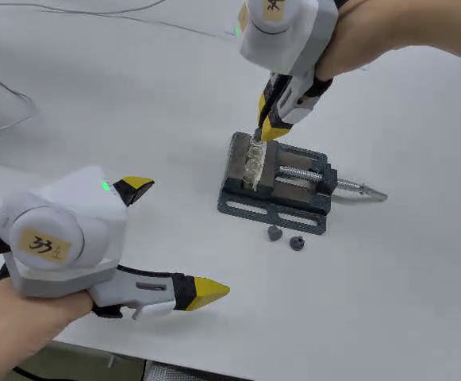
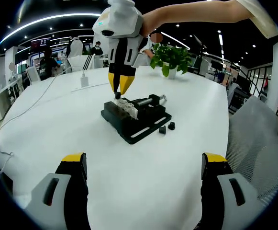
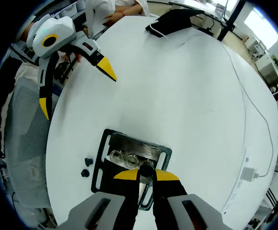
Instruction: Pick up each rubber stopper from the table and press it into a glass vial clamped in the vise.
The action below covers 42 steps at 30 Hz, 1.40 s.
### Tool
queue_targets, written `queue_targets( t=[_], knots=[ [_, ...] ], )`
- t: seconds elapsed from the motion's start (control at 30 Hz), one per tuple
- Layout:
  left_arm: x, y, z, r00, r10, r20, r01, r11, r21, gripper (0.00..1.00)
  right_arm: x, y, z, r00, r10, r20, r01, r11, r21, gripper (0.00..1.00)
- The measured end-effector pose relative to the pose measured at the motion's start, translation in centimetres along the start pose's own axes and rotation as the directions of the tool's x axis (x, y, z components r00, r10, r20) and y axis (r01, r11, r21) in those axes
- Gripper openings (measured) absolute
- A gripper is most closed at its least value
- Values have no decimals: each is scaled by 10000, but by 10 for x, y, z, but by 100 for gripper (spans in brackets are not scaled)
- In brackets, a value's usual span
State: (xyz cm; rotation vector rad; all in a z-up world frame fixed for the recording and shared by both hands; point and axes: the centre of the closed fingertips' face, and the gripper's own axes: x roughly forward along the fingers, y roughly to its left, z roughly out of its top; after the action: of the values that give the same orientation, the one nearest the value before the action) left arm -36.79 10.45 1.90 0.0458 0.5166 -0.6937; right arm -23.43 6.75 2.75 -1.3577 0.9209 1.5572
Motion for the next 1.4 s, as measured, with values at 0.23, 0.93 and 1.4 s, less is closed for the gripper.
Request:
queue_targets(
  t=[0.23,0.93,1.4],
  knots=[
    [3,-1,3,10000,-61,71,61,10000,21,98,1,-9,-1,10000,90,-12,-89,9969,786,5],
    [6,-2,1,9998,-188,3,188,9998,10,98,1,-4,0,9895,732,-1243,-282,9433,3307,4],
    [6,-1,1,9999,-134,25,134,9999,-22,98,-1,0,-3,9915,640,-1134,-389,9766,2113,7]
  ],
)
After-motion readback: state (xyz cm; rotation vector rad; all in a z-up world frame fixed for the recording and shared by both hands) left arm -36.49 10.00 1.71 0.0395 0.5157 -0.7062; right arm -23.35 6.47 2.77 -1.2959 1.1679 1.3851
